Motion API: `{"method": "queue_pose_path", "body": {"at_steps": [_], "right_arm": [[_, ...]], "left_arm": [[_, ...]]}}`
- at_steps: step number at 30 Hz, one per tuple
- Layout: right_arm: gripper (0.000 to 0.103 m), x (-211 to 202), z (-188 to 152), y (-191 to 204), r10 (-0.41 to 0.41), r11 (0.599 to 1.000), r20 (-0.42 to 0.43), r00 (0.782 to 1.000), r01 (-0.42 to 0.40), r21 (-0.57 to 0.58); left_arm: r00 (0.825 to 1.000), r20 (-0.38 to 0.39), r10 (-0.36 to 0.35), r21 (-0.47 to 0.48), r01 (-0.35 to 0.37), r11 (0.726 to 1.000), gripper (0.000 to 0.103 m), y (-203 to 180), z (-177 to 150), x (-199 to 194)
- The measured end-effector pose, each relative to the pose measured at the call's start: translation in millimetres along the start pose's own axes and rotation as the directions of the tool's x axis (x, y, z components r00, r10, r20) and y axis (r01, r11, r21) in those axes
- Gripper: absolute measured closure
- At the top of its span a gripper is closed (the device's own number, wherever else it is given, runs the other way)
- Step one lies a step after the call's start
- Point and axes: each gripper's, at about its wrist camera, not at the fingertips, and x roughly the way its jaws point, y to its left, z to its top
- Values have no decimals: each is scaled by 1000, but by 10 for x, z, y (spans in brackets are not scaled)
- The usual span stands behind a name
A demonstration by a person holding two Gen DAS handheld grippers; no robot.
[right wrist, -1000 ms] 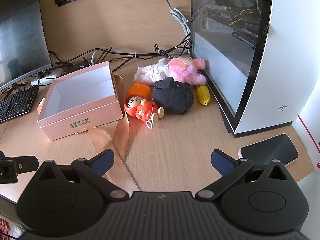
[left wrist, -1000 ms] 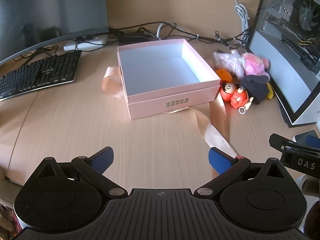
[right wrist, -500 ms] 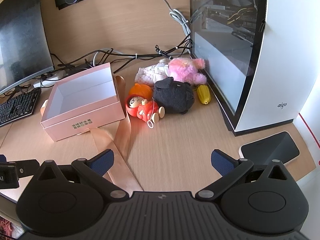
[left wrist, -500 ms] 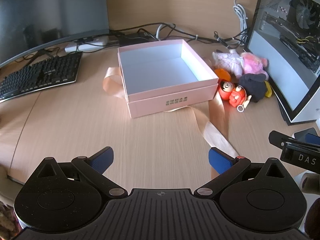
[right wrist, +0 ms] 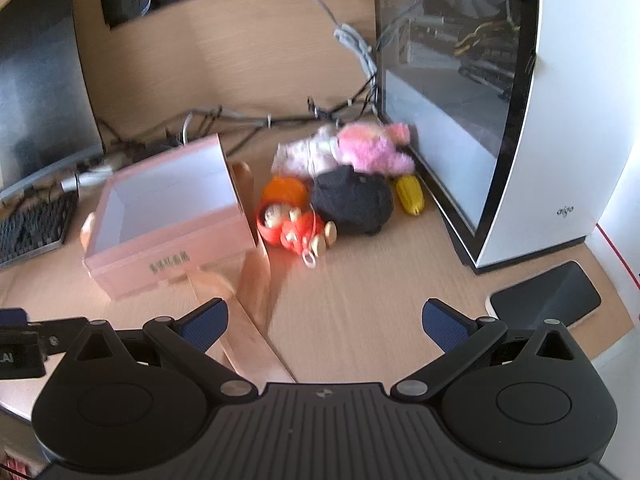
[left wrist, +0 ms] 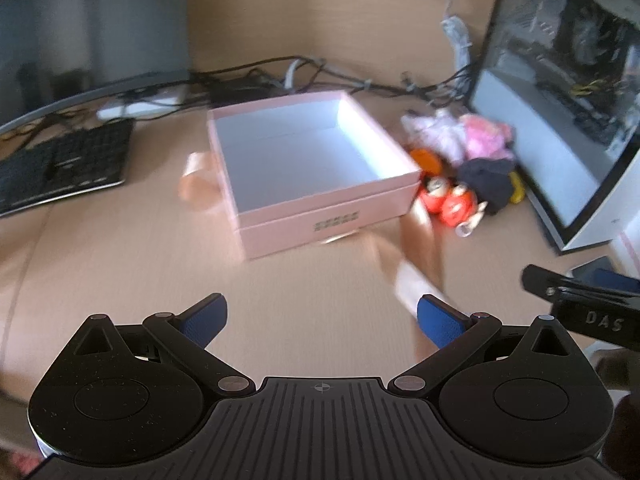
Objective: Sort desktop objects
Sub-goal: 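Grasp the black plush with the left gripper while the right gripper closes on it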
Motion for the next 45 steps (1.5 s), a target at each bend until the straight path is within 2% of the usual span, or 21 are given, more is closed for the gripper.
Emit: {"method": "queue_pose_path", "body": {"at_steps": [3, 5, 7, 9, 11, 15, 20, 22, 24, 28, 30, 33, 39, 41, 42, 45], "right_arm": [[0, 66, 68, -22, 54, 996, 15, 998, -55, 73], [0, 137, 117, -18, 98, 991, -9, 995, -96, 97], [0, 204, 152, -5, 109, 987, -42, 993, -104, 119], [0, 225, 159, -21, 99, 984, -35, 994, -93, 149], [0, 234, 153, -59, 90, 978, -14, 996, -86, 189], [0, 214, 158, -112, 15, 975, -10, 1000, -12, 221], [0, 154, 271, -276, -38, 967, 28, 999, 30, 255], [0, 140, 320, -384, -78, 962, 27, 997, 68, 264], [0, 95, 340, -497, -78, 967, 33, 996, 67, 245], [0, 73, 279, -692, -128, 983, 33, 991, 122, 139], [0, 85, 232, -859, -119, 981, 26, 993, 114, 154], [0, 121, 182, -1078, -125, 971, 24, 992, 117, 209], [2, 202, 117, -1265, -52, 970, 3, 999, 50, 238], [7, 227, 95, -1325, -41, 967, -13, 999, 43, 252], [7, 239, 83, -1355, -36, 965, -20, 999, 40, 259], [7, 276, 60, -1442, -20, 960, -47, 999, 32, 279]], "left_arm": [[998, 35, -50, 21, 49, 999, 0, 79, 86, 27], [996, 61, -70, 22, 69, 997, 0, 163, 170, 56], [994, 57, -92, 1, 92, 996, 0, 261, 266, 120], [990, 53, -127, -16, 128, 992, 0, 349, 368, 176], [986, 72, -153, 8, 153, 988, 0, 367, 445, 207], [972, 81, -222, 41, 219, 975, 0, 319, 562, 284], [943, 88, -321, 122, 310, 943, 0, 54, 658, 447], [942, 86, -325, 183, 306, 934, 0, -133, 678, 525], [944, 92, -317, 260, 285, 923, 0, -344, 678, 571], [952, 84, -294, 419, 234, 877, 0, -834, 650, 730], [961, 47, -273, 470, 221, 855, 0, -1079, 655, 870], [972, 44, -230, 544, 170, 822, 0, -1429, 659, 1148], [980, 52, -190, 559, 129, 819, 3, -1812, 807, 1652], [979, 49, -196, 572, 133, 809, 10, -1898, 826, 1755], [980, 40, -196, 578, 137, 804, 22, -1934, 831, 1804], [980, 6, -197, 571, 158, 806, 19, -1992, 845, 1958]]}}
